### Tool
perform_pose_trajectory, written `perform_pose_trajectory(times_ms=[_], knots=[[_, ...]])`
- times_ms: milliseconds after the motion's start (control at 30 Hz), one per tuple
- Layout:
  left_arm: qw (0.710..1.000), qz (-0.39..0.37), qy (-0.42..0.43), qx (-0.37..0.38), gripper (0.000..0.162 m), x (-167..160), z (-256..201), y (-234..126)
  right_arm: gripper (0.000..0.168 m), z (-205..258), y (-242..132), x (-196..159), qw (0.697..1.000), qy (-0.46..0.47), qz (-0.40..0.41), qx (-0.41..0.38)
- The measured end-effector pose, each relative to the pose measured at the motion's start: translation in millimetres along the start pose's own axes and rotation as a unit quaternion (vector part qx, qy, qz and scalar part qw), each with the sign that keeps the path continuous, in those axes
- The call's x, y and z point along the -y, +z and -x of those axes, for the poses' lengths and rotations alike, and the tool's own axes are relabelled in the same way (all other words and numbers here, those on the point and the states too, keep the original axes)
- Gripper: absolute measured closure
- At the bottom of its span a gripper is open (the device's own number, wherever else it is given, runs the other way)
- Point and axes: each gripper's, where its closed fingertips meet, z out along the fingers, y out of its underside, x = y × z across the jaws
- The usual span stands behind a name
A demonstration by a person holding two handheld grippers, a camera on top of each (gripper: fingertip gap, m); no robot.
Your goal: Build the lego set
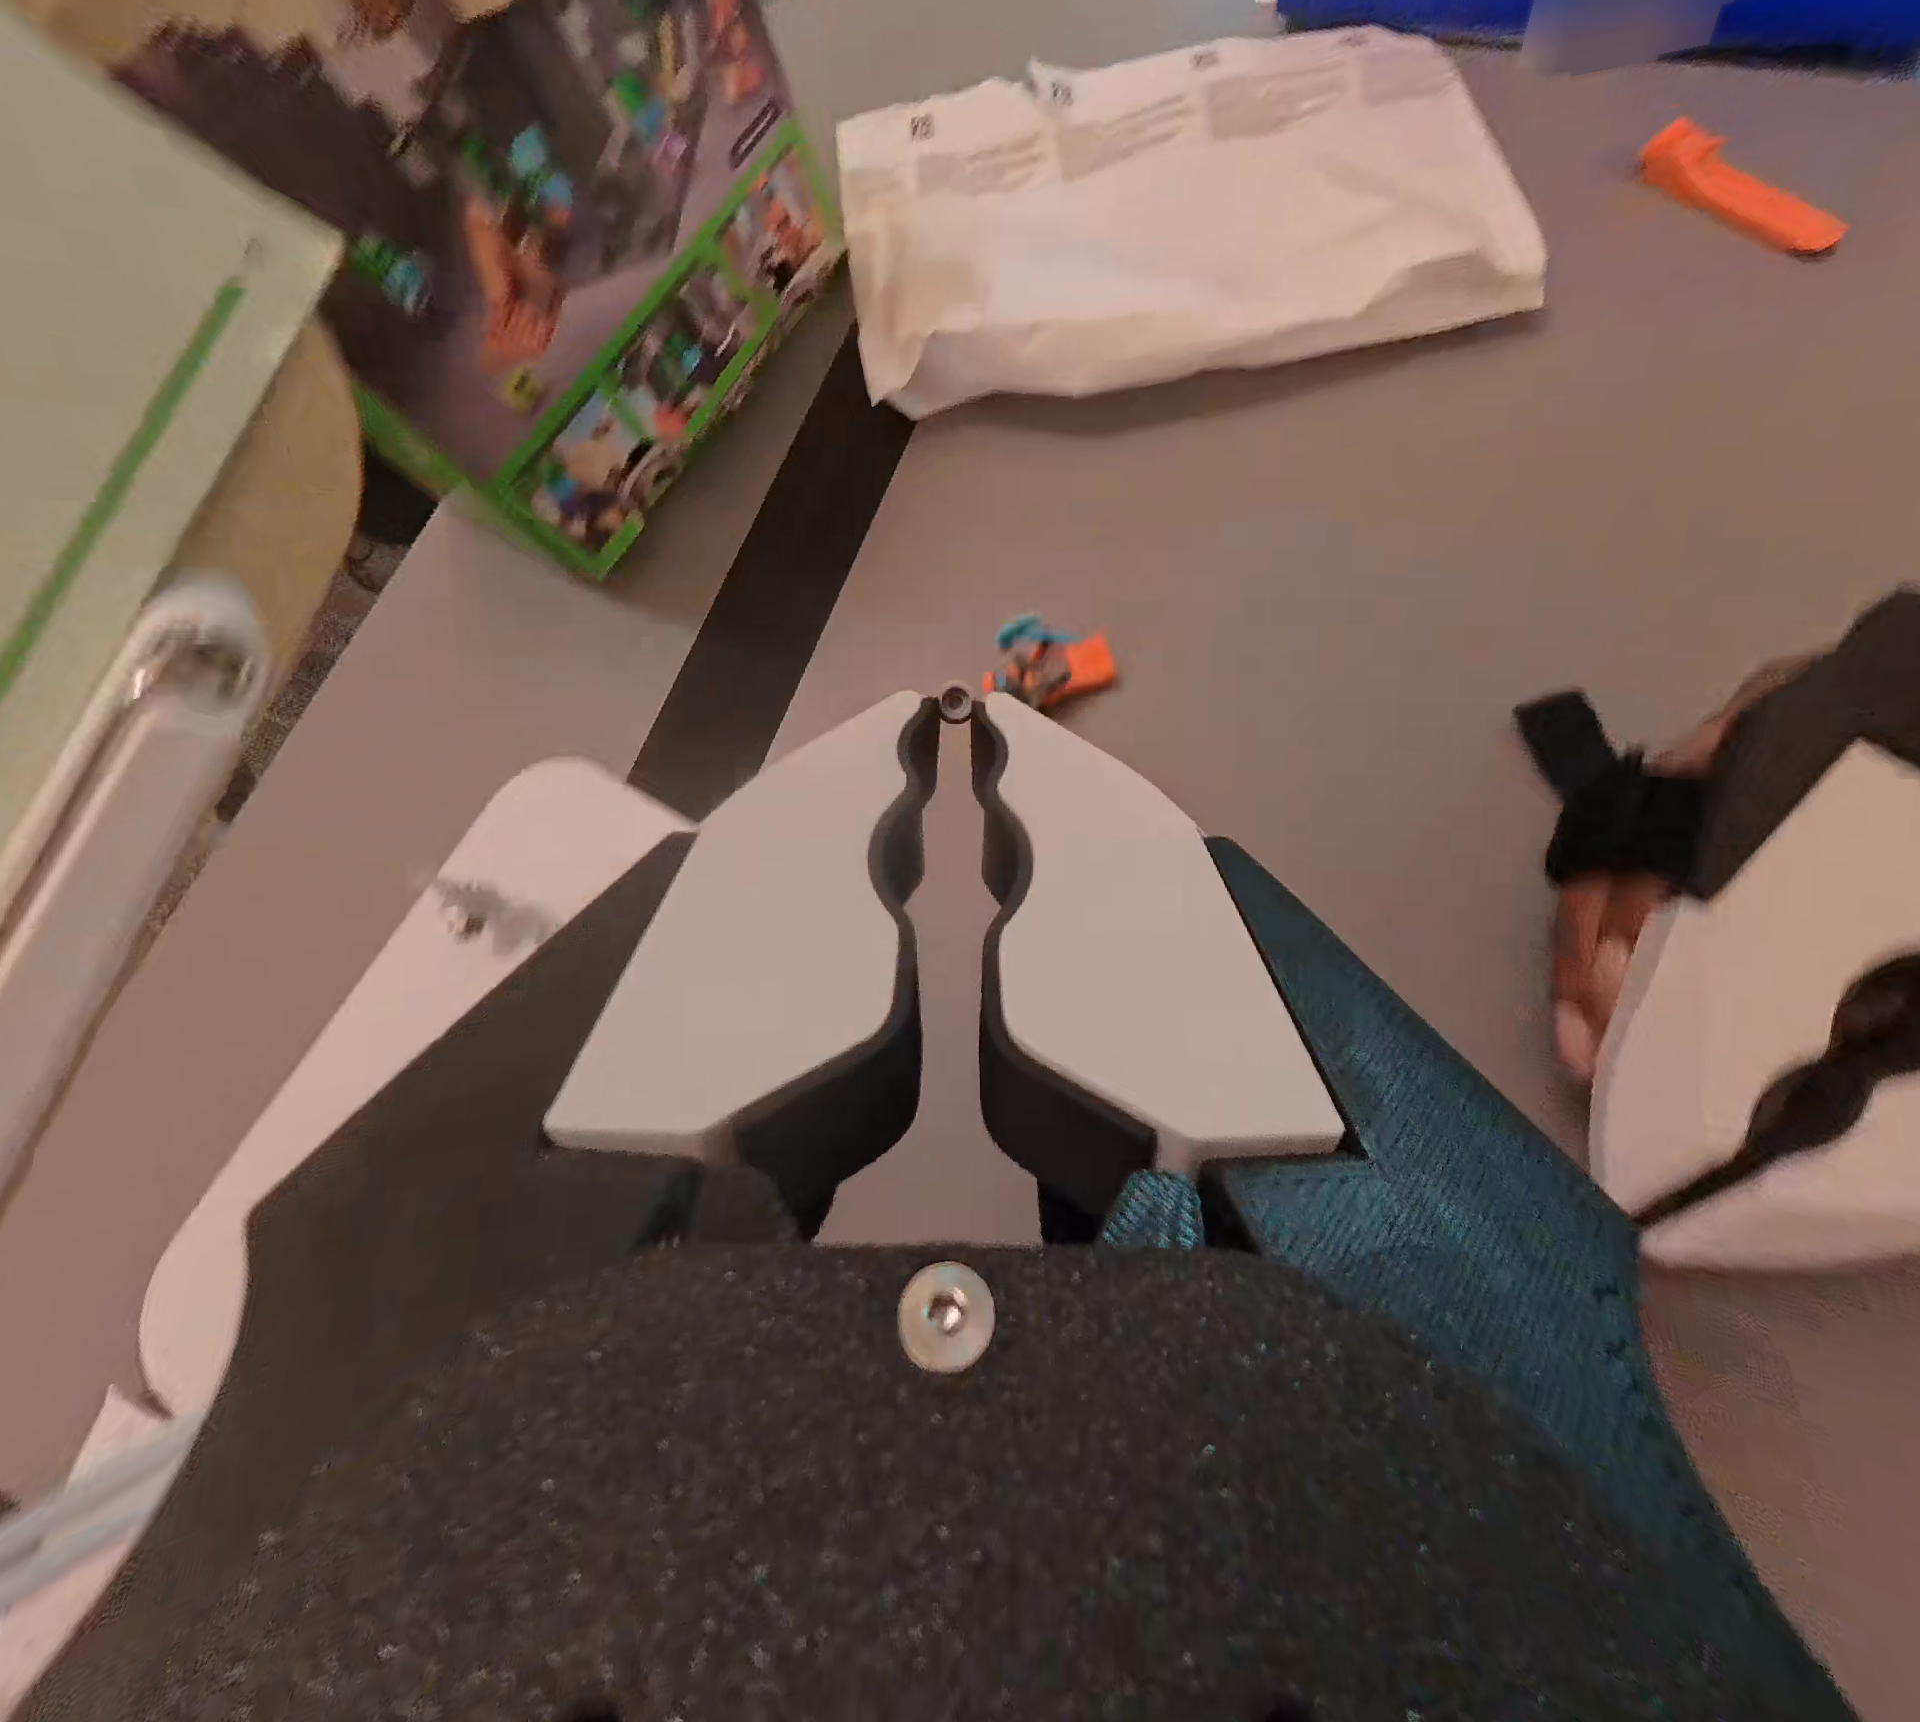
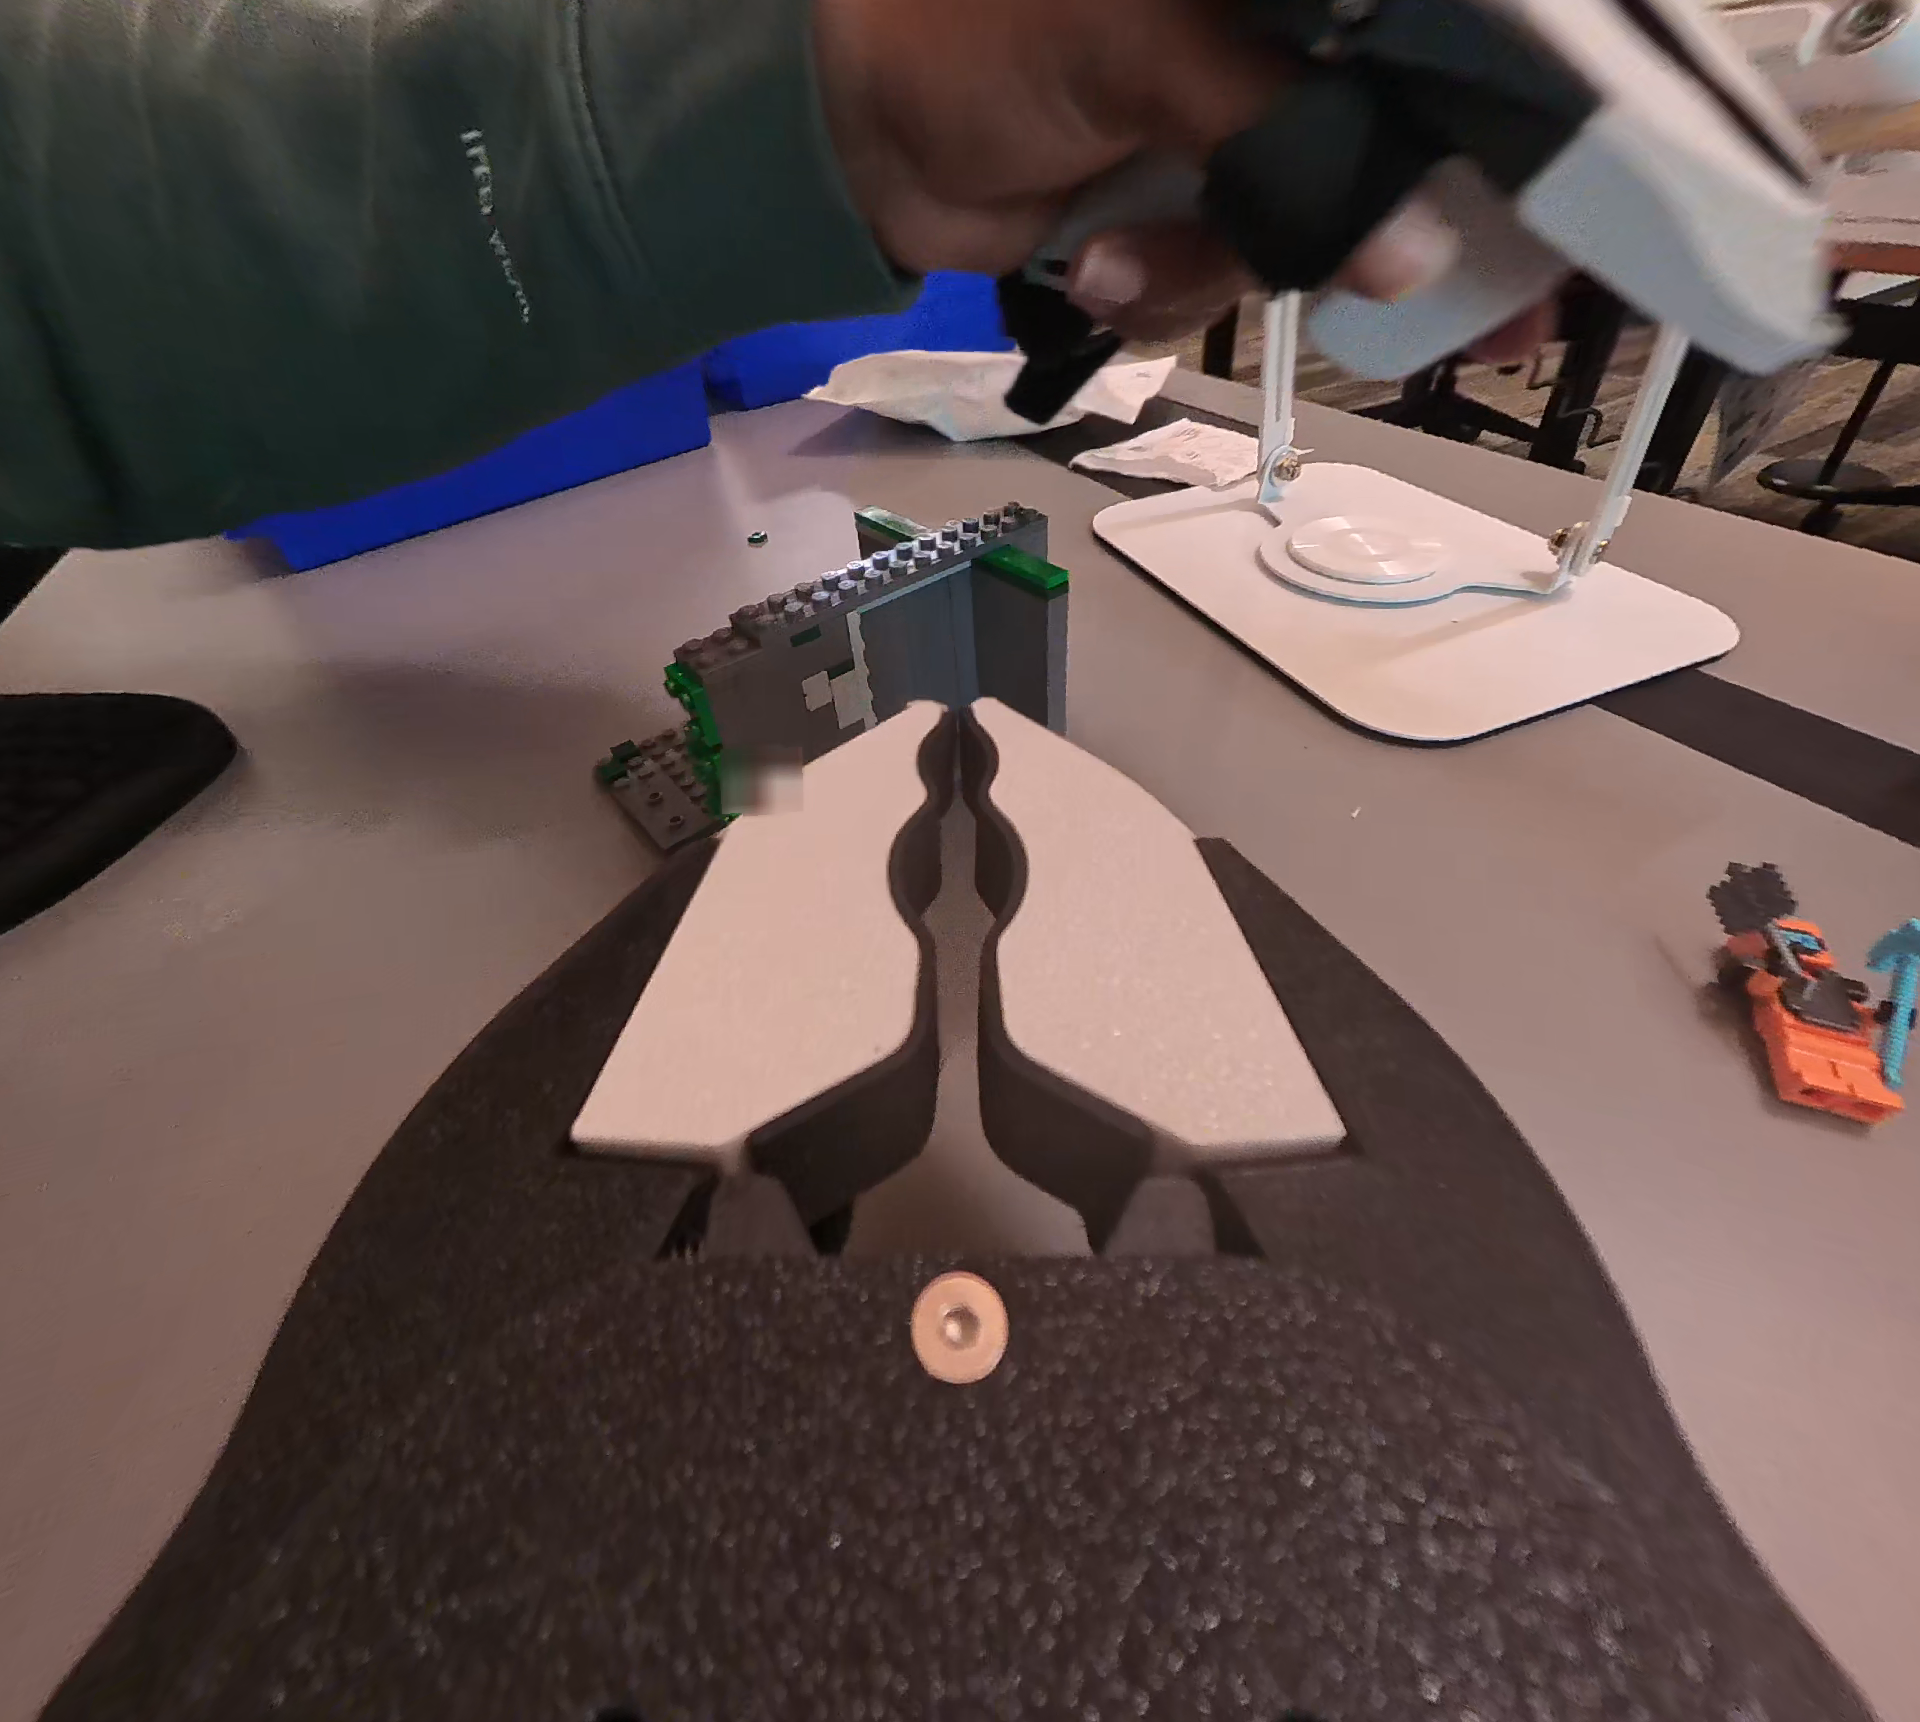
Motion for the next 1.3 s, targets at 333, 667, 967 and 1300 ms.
perform_pose_trajectory(times_ms=[333, 667, 967, 1300], knots=[[0.996, 0.014, -0.070, 0.048, 0.156, 7, 14, 3, 0.168, -11, -7, 4, 0.999, 0.003, -0.017, -0.037], [0.962, 0.205, -0.178, 0.024, 0.155, -150, 29, -30, 0.168, -12, -6, 3, 0.999, 0.007, -0.012, -0.035], [0.959, 0.185, -0.216, 0.007, 0.136, -163, 26, -32, 0.168, -13, -6, 3, 0.999, 0.009, -0.011, -0.036], [0.975, 0.037, -0.178, 0.132, 0.151, -135, 24, -124, 0.165, -48, 32, 7, 0.995, -0.027, 0.097, -0.003]])
